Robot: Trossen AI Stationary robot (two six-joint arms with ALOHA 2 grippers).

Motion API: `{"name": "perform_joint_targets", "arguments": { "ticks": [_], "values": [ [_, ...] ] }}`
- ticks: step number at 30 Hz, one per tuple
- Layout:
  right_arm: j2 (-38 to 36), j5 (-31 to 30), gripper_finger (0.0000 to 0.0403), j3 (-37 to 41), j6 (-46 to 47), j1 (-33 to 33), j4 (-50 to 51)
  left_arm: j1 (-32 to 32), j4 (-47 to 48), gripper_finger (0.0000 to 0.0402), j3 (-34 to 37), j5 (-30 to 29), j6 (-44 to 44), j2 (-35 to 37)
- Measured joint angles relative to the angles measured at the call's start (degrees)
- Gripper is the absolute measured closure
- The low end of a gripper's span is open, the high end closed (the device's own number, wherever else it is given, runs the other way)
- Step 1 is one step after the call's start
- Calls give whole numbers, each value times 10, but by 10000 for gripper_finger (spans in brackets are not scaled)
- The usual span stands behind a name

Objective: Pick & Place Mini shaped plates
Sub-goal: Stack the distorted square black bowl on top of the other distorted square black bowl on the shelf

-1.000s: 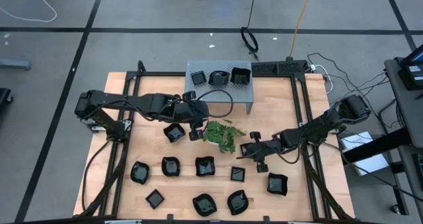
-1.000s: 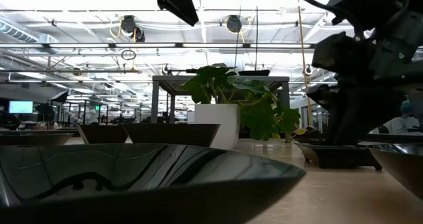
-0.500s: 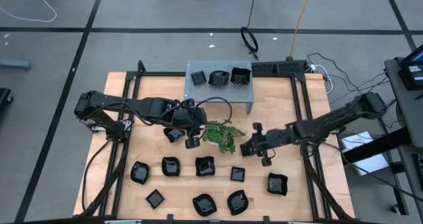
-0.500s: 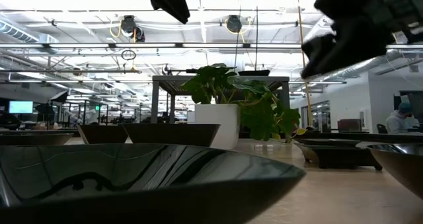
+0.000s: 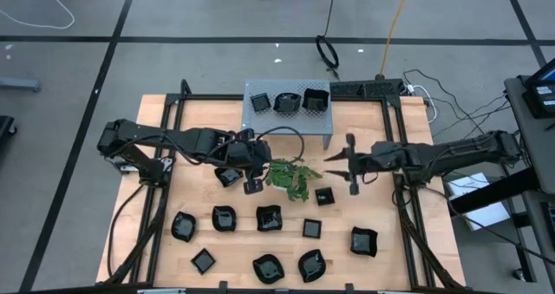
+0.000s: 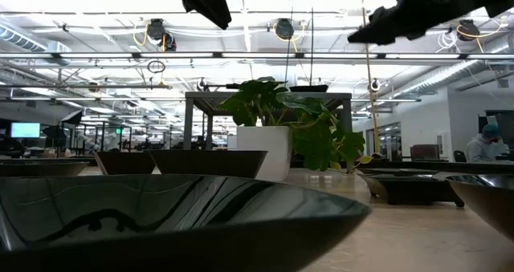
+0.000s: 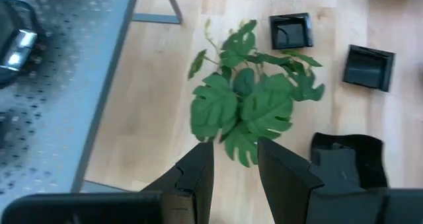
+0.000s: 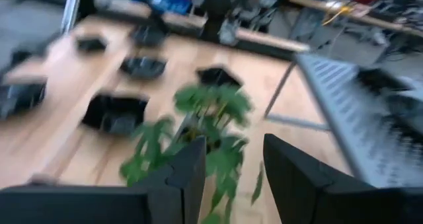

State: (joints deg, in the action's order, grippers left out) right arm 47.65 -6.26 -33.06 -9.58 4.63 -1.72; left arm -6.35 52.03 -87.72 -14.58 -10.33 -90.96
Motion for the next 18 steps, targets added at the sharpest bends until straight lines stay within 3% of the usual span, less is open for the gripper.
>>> {"name": "perform_joint_targets", "arguments": {
  "ticks": [4, 9, 18],
  "values": [
    [-3, -31, 261, -1, 51, -24, -54, 0, 1, 279, 0, -14, -34, 0],
    [15, -23, 261, -1, 84, -29, -72, -7, 8, 279, 0, -6, -109, 0],
    [139, 29, 261, 31, 170, 46, -261, -24, 35, 279, 0, 8, -166, 0]
  ]
}}
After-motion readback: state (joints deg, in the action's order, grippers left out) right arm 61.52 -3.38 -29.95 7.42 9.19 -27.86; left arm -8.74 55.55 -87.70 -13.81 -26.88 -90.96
